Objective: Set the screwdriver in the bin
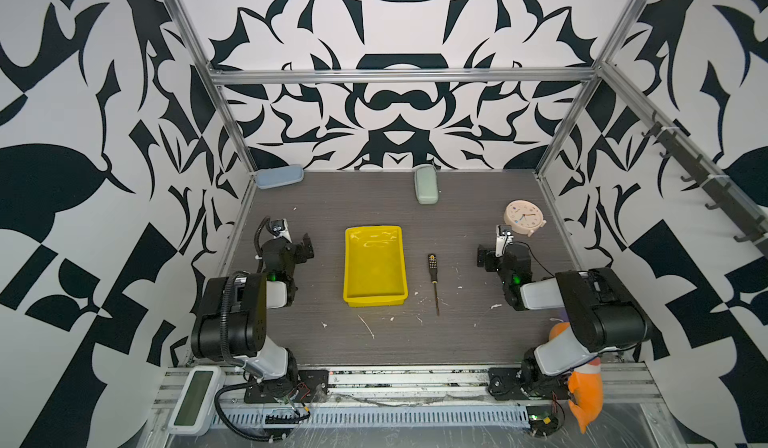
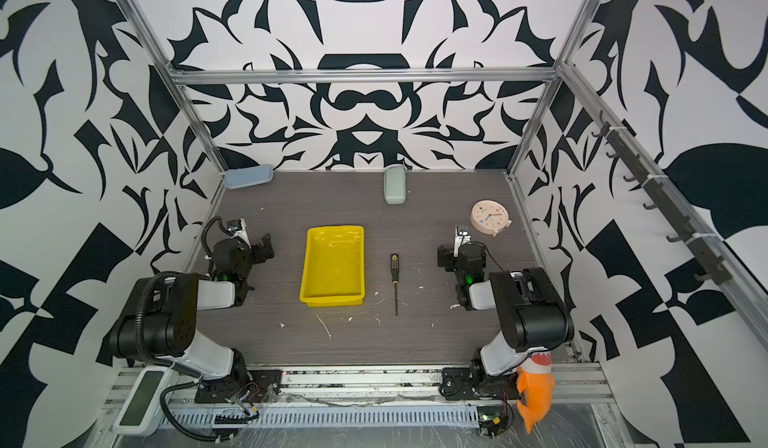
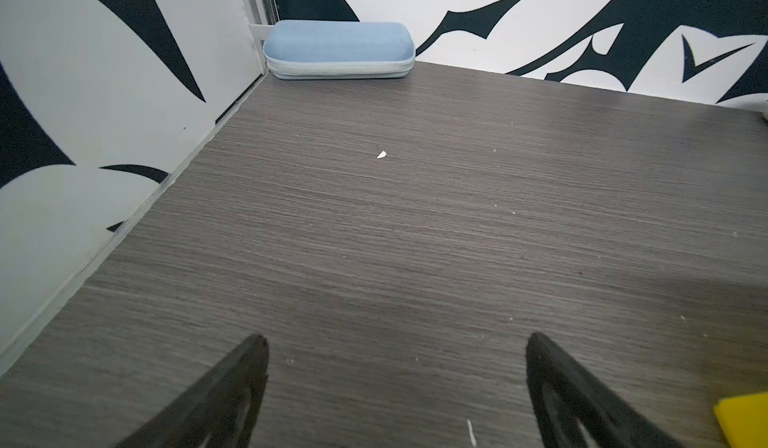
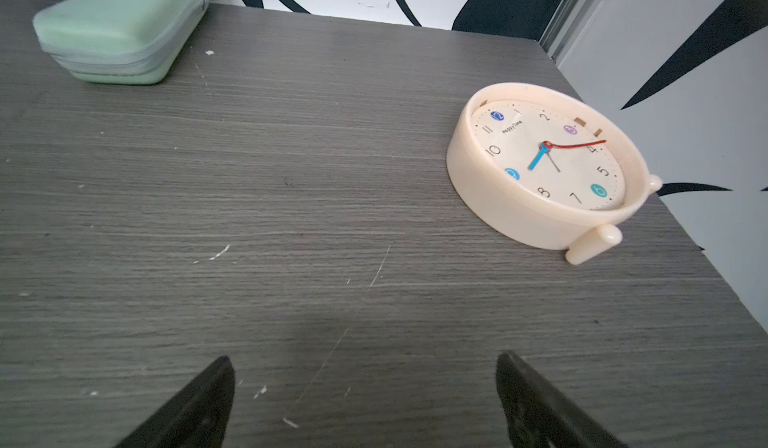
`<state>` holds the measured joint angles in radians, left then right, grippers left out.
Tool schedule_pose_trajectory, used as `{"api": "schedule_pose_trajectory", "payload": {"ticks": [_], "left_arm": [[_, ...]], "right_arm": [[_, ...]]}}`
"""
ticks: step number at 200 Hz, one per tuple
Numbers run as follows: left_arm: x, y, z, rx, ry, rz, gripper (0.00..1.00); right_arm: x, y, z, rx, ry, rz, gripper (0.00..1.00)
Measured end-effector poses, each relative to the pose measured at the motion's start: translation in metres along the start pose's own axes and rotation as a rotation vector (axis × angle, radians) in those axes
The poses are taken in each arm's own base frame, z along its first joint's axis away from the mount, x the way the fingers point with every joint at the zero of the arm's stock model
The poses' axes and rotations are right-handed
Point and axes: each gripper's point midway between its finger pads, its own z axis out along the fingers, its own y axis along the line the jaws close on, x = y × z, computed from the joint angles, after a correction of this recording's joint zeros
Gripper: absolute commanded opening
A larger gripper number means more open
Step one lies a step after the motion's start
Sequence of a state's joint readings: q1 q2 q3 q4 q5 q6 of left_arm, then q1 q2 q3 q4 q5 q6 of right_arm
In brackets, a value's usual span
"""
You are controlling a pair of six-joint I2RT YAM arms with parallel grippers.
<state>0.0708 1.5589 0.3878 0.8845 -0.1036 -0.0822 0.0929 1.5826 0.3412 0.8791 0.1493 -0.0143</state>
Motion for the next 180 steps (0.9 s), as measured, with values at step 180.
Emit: {"api": "schedule_pose_trajectory", "payload": {"ticks": [180], "left_arm": [[0.0,0.0001,0.0,0.0,0.0,0.0,0.99]], "right_arm": [[-0.0001,0.0027,0.0,-0.016,-0.001,0.0,1.0]]}}
